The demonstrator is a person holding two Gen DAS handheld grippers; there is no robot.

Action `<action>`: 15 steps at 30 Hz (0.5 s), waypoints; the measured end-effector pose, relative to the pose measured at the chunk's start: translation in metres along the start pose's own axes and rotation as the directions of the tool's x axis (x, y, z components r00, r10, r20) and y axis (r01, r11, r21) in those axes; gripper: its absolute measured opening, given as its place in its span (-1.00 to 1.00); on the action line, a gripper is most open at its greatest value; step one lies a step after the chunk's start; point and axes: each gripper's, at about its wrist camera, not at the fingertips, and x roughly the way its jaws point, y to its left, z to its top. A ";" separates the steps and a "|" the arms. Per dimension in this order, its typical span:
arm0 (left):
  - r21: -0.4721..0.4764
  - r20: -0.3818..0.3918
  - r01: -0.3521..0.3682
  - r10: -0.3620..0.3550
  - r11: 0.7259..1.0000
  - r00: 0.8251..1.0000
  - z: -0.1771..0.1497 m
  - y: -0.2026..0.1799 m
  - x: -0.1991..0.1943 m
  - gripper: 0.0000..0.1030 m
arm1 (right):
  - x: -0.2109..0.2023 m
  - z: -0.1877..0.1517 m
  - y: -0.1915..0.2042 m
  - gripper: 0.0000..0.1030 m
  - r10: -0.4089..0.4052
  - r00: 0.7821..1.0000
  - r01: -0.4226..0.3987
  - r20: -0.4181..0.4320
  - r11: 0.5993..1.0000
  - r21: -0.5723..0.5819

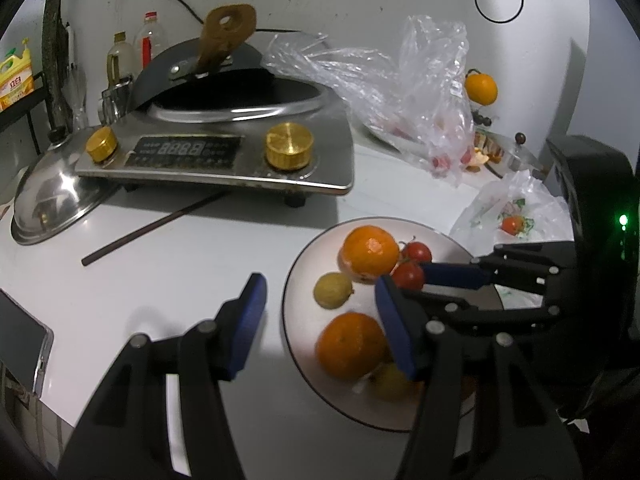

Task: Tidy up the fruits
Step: 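Lower the red tomato onto the plate and open the right gripper, then move both grippers back to the fruits on the printed plastic bag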

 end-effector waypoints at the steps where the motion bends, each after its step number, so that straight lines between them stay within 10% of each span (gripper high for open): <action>1: 0.000 0.001 0.000 0.000 1.000 1.000 0.000 0.000 -0.001 0.13 | -0.001 0.000 0.000 -0.35 -0.002 1.000 0.002 0.002 1.000 0.002; 15: 0.027 0.028 -0.001 0.001 1.000 1.000 0.000 -0.015 -0.019 0.13 | -0.029 -0.004 -0.002 -0.18 -0.032 0.998 0.031 0.053 0.999 0.014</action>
